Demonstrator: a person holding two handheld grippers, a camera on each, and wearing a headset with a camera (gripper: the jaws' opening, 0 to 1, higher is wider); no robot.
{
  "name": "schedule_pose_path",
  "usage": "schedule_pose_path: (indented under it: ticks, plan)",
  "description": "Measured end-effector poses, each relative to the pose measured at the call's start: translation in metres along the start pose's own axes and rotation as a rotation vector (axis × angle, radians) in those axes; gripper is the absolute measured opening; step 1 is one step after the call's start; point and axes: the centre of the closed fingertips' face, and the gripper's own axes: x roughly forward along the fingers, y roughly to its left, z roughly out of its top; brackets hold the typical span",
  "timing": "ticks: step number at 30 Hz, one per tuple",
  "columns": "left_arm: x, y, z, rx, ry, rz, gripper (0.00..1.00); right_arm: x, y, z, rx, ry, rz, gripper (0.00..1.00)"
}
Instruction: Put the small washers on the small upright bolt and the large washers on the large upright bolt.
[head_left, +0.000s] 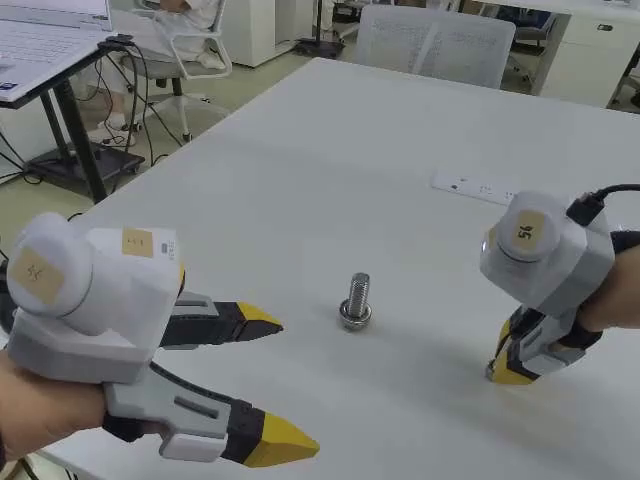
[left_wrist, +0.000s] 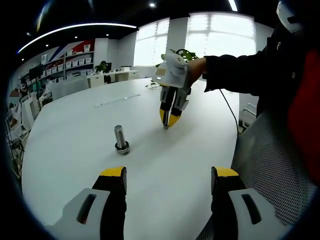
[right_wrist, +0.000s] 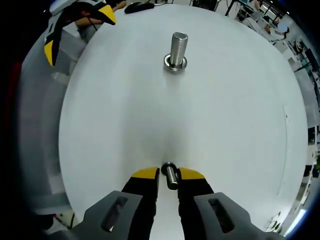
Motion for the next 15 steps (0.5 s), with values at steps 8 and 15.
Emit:
schedule_pose_path:
  ticks: [8,15]
  plan:
    - [-0.0004,-0.0001,0.0003,0.000,0.000,-0.001,0.68,0.0012,-0.0025,-0.0009,-0.010,0.004,-0.005,0.15]
    - [-0.0004,-0.0001,0.0005,0.001,0.000,-0.002,0.68,0.0023,-0.0022,-0.0009,-0.004,0.002,-0.002,0.16]
